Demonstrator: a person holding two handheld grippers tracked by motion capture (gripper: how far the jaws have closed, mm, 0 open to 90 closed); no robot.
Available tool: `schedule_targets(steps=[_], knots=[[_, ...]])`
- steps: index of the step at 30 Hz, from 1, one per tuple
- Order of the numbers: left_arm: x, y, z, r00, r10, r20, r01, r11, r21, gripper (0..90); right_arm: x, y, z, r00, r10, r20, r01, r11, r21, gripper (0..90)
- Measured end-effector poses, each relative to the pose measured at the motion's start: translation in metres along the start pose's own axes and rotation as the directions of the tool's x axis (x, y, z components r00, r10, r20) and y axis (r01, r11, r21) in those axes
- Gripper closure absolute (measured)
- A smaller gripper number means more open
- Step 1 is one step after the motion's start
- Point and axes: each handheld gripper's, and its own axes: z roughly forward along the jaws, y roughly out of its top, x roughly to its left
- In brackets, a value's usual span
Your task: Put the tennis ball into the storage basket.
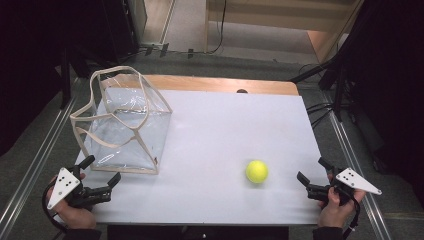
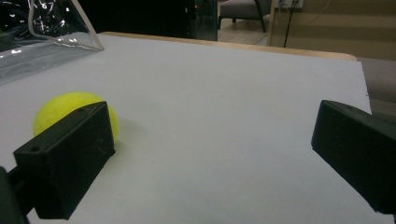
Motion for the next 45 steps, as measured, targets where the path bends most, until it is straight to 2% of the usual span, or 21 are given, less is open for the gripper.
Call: schedule_targets(steps=[3,7,8,9,12,13,14,16,17,20,25,27,31,34,39,41,43,45], knots=[[0.000,0.000,0.000,1.0000,-0.001,-0.004,0.001,1.0000,0.004,0.3,0.000,0.002,0.000,0.9998,0.005,-0.019,-0.005,1.000,0.002,0.0],[-0.002,0.000,-0.001,1.0000,0.004,0.001,-0.004,1.0000,0.009,0.3,0.004,0.007,0.001,0.9996,-0.015,-0.025,0.016,1.000,0.024,0.0],[-0.002,0.000,0.000,1.0000,0.005,0.002,-0.005,0.9999,0.010,0.3,0.004,0.008,0.002,0.9989,-0.011,-0.046,0.013,0.999,0.033,0.0],[-0.001,0.000,0.000,1.0000,0.004,0.003,-0.004,1.0000,0.009,0.3,0.003,0.010,0.003,0.9962,0.001,-0.087,0.003,0.999,0.043,3.7],[-0.001,0.000,0.000,1.0000,0.004,0.001,-0.004,1.0000,0.009,0.3,0.007,0.013,0.004,0.9952,0.003,-0.098,0.002,0.999,0.050,6.0],[-0.001,0.000,0.001,1.0000,0.002,0.002,-0.002,1.0000,0.008,0.3,0.008,0.015,0.004,0.9954,-0.005,-0.095,0.011,0.998,0.063,6.0],[-0.001,0.000,0.001,1.0000,0.007,0.002,-0.007,0.9999,0.012,0.3,0.012,0.019,0.005,0.9931,-0.015,-0.116,0.024,0.996,0.082,6.0],[-0.002,0.000,0.001,1.0000,0.008,0.003,-0.008,0.9999,0.013,0.3,0.014,0.022,0.006,0.9930,-0.028,-0.115,0.039,0.995,0.094,6.0],[-0.002,0.000,0.000,1.0000,0.008,0.005,-0.008,0.9999,0.013,0.3,0.018,0.025,0.007,0.9911,-0.057,-0.120,0.071,0.991,0.114,6.0],[-0.002,0.000,0.000,1.0000,0.004,0.008,-0.004,0.9999,0.010,0.3,0.023,0.029,0.011,0.9875,-0.072,-0.140,0.091,0.987,0.134,6.0],[-0.002,-0.001,0.000,1.0000,0.001,0.010,-0.001,1.0000,0.008,0.3,0.035,0.036,0.018,0.9870,-0.107,-0.121,0.126,0.978,0.167,5.1],[-0.002,-0.001,0.001,0.9999,0.001,0.010,-0.001,1.0000,0.008,0.3,0.037,0.038,0.020,0.9834,-0.108,-0.145,0.135,0.972,0.191,0.0],[-0.002,0.000,0.000,1.0000,0.007,0.007,-0.007,0.9999,0.015,0.3,0.040,0.041,0.025,0.9779,-0.122,-0.170,0.159,0.962,0.223,0.0],[-0.002,0.000,0.000,1.0000,0.009,0.004,-0.009,0.9998,0.016,0.3,0.042,0.043,0.027,0.9765,-0.132,-0.170,0.170,0.957,0.235,0.0],[-0.003,0.000,0.000,0.9999,0.011,0.001,-0.011,0.9998,0.019,0.3,0.049,0.053,0.033,0.9635,-0.161,-0.214,0.215,0.941,0.260,0.0],[-0.003,0.000,0.000,1.0000,0.010,0.002,-0.010,0.9998,0.016,0.3,0.052,0.056,0.036,0.9606,-0.178,-0.213,0.233,0.935,0.268,0.0],[-0.003,-0.001,0.000,1.0000,0.006,-0.001,-0.006,0.9999,0.013,0.3,0.053,0.059,0.039,0.9621,-0.168,-0.215,0.226,0.933,0.280,0.0],[-0.003,-0.001,0.000,1.0000,0.006,-0.001,-0.006,0.9999,0.014,0.3,0.054,0.061,0.044,0.9598,-0.171,-0.223,0.234,0.925,0.301,0.0]])
